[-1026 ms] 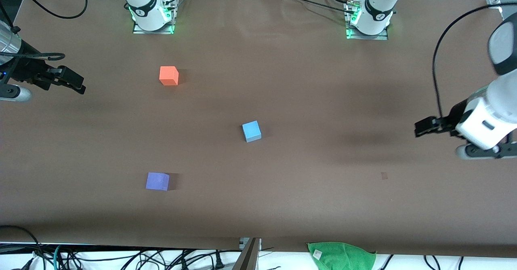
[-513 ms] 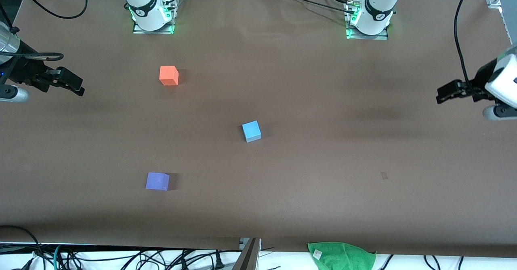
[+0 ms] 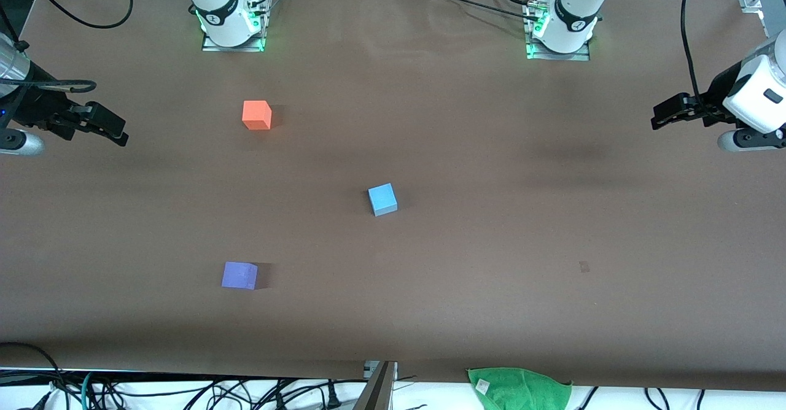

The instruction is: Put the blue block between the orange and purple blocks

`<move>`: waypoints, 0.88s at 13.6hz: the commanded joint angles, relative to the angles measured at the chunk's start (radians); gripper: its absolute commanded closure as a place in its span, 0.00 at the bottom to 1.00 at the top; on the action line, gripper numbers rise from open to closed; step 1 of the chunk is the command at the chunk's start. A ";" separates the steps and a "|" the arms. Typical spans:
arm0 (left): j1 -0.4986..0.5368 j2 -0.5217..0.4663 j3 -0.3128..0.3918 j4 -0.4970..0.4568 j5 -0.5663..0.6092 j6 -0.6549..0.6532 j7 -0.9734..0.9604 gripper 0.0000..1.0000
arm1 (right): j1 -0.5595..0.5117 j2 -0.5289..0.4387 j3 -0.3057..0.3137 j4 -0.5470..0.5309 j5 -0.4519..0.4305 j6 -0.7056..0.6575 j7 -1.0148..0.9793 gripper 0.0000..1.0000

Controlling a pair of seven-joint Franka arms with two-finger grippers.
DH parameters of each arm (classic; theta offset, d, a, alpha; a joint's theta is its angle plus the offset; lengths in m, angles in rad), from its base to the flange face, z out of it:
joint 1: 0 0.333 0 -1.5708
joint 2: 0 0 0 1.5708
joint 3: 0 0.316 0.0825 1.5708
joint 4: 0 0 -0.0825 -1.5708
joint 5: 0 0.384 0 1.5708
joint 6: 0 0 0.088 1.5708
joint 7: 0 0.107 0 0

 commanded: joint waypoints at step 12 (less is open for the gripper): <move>-0.001 0.014 0.018 0.071 -0.004 0.008 0.047 0.00 | -0.008 -0.005 -0.006 0.008 0.010 -0.003 -0.001 0.00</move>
